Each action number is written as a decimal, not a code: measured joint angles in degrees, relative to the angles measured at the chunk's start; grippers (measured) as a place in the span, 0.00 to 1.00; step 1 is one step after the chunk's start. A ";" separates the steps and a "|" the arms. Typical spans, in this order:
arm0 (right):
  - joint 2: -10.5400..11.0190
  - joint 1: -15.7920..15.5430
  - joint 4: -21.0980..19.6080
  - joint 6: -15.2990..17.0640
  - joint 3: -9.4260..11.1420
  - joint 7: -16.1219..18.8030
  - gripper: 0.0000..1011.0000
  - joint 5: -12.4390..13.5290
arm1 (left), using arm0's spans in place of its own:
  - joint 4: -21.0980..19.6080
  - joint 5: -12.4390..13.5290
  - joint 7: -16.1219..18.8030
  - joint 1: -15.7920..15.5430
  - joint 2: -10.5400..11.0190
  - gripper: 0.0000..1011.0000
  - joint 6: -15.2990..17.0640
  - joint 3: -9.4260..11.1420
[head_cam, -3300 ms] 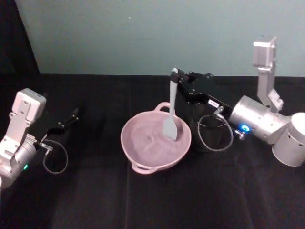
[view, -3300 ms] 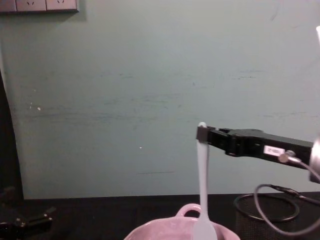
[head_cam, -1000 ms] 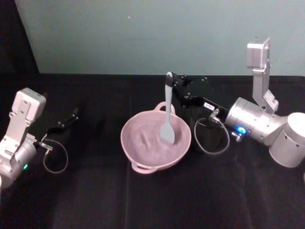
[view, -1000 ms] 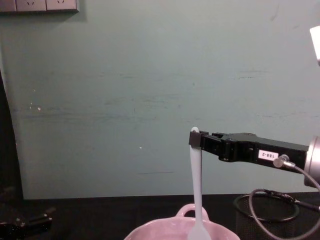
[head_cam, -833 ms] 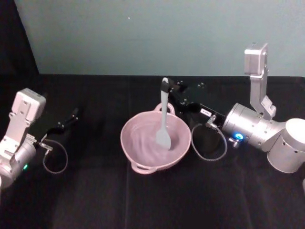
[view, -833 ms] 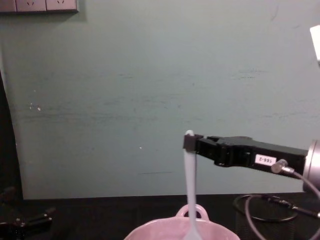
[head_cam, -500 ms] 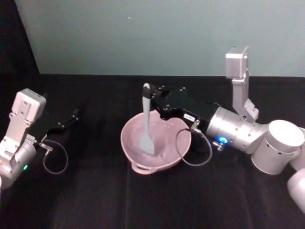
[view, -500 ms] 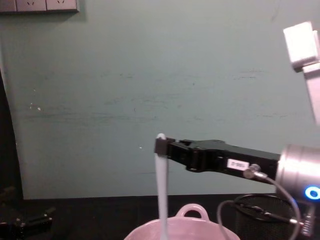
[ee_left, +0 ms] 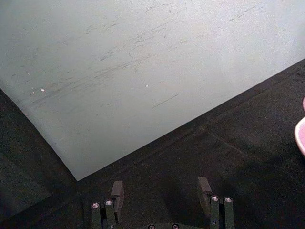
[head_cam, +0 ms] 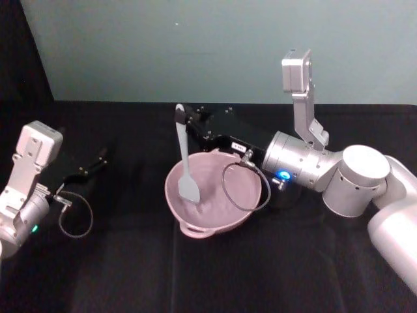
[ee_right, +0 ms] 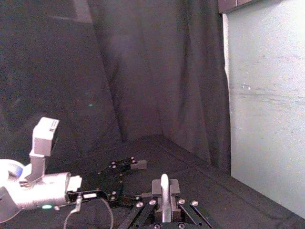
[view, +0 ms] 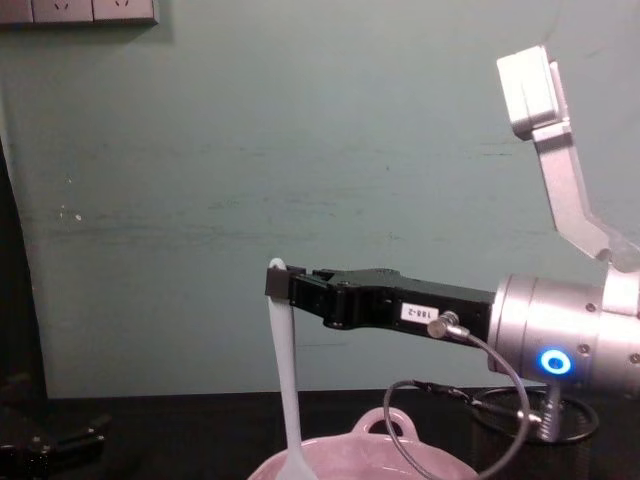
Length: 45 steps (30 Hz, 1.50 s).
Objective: Use the one hand to pick up the spoon and stir the clear water in the bowl.
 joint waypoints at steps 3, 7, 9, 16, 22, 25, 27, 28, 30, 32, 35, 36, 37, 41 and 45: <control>-0.60 1.30 2.00 -0.24 -0.18 0.61 0.10 -0.22 | 0.00 0.00 0.00 0.00 0.00 1.00 0.00 0.00; -1.16 2.63 4.11 -0.52 -0.20 1.11 0.10 -0.35 | 0.00 0.00 0.00 0.00 0.00 1.00 0.00 0.00; -1.32 3.14 4.81 -0.67 -0.12 1.22 0.10 -0.41 | 0.00 0.00 0.00 0.00 0.00 1.00 0.00 0.00; -1.35 3.57 5.57 -1.04 0.54 1.20 0.10 -0.46 | 0.00 0.00 0.00 0.00 0.00 1.00 0.00 0.00; -1.18 3.41 5.39 -1.23 1.14 1.03 0.10 -0.45 | 0.00 0.00 0.00 0.00 0.00 1.00 0.00 0.00; -1.16 3.38 5.34 -1.23 1.21 0.99 0.10 -0.45 | 0.00 0.00 0.00 0.00 0.00 1.00 0.00 0.00; -1.12 3.31 5.14 -1.24 1.29 0.98 0.10 -0.45 | 0.00 0.00 0.00 0.00 0.00 1.00 0.00 0.00; -1.05 3.24 4.94 -1.23 1.31 0.94 0.10 -0.45 | 0.00 0.00 0.00 0.00 0.00 1.00 0.00 0.00; -0.72 2.98 3.92 -1.04 1.44 0.74 0.10 -0.46 | 0.00 0.00 0.00 0.00 0.00 1.00 0.00 0.00; -0.06 2.63 1.97 -0.61 1.68 0.24 0.10 -0.49 | 0.00 0.00 0.00 0.00 0.00 1.00 0.00 0.00; 1.47 2.22 -1.96 0.49 2.18 -0.89 0.10 -0.70 | 0.00 0.01 0.00 0.00 0.00 1.00 0.00 0.00; 1.95 2.16 -3.08 0.81 2.34 -1.18 0.10 -0.74 | 0.00 0.00 0.00 0.00 0.00 1.00 0.00 0.00; 2.32 2.13 -3.96 1.09 2.46 -1.46 0.10 -0.78 | 0.00 0.00 0.00 0.00 0.00 1.00 0.00 0.00; 5.03 2.04 -9.23 2.98 3.34 -2.77 0.10 -0.97 | 0.00 0.00 0.00 0.00 0.00 1.00 0.00 0.00; 8.33 1.61 -15.07 4.76 4.87 -4.63 0.10 -1.07 | 0.00 0.00 0.00 0.00 0.00 1.00 0.00 0.00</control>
